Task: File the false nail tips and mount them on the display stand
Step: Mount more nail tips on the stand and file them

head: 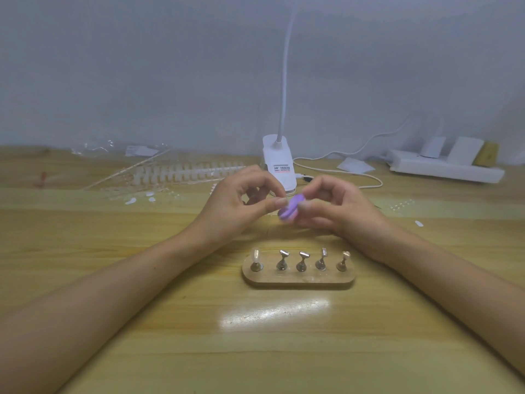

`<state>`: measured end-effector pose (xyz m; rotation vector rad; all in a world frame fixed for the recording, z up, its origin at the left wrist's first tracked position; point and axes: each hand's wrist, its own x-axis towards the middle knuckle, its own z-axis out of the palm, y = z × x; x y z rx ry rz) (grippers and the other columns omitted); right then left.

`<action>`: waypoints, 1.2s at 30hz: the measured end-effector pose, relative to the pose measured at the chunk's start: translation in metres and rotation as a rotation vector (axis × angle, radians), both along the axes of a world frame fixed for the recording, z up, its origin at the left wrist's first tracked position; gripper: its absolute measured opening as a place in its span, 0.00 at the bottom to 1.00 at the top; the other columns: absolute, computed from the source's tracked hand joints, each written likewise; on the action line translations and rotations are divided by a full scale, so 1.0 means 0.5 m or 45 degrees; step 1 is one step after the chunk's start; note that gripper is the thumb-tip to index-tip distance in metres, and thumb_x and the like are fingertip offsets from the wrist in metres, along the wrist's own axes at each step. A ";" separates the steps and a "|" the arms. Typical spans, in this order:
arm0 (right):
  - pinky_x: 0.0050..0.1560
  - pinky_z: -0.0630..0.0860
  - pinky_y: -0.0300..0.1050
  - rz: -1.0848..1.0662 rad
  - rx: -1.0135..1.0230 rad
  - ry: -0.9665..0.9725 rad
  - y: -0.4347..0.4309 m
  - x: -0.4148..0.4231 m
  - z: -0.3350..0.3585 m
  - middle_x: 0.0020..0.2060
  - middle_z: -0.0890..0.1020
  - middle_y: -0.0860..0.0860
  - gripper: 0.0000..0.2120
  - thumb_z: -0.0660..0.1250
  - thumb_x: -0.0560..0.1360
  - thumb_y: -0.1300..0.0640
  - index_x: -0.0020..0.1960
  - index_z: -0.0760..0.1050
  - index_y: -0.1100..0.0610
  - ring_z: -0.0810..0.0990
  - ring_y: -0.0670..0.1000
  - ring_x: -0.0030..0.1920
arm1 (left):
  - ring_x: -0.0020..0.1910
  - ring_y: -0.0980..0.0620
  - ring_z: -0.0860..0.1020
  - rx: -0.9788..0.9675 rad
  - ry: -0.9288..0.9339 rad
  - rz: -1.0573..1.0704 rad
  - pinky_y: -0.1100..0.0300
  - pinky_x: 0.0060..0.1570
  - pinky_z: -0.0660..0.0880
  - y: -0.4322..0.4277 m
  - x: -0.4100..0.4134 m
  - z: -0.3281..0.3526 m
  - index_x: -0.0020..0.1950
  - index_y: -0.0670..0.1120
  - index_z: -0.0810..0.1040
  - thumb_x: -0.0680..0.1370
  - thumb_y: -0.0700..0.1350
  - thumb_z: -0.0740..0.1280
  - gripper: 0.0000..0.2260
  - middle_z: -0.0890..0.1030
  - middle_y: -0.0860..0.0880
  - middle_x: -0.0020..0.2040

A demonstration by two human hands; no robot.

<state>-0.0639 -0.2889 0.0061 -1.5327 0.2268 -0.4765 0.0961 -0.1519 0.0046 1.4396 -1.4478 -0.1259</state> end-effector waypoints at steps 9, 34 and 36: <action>0.49 0.83 0.44 -0.067 0.061 -0.012 -0.004 -0.002 0.003 0.46 0.86 0.58 0.08 0.73 0.69 0.62 0.46 0.76 0.60 0.86 0.54 0.47 | 0.34 0.58 0.67 0.007 -0.003 -0.007 0.67 0.41 0.67 0.000 0.001 0.000 0.44 0.45 0.83 0.74 0.42 0.74 0.02 0.69 0.55 0.35; 0.54 0.82 0.49 -0.010 -0.015 0.074 0.004 -0.002 0.012 0.47 0.85 0.61 0.09 0.72 0.72 0.61 0.49 0.76 0.63 0.85 0.56 0.49 | 0.35 0.59 0.70 0.002 -0.055 -0.022 0.71 0.39 0.66 0.000 -0.002 -0.001 0.43 0.45 0.81 0.76 0.39 0.72 0.03 0.71 0.55 0.36; 0.54 0.82 0.49 -0.062 0.027 0.042 0.001 -0.003 0.012 0.48 0.85 0.62 0.08 0.71 0.73 0.61 0.50 0.75 0.64 0.85 0.57 0.49 | 0.35 0.59 0.70 -0.018 -0.034 -0.017 0.71 0.40 0.66 -0.001 0.000 -0.002 0.43 0.45 0.81 0.75 0.39 0.72 0.03 0.71 0.55 0.36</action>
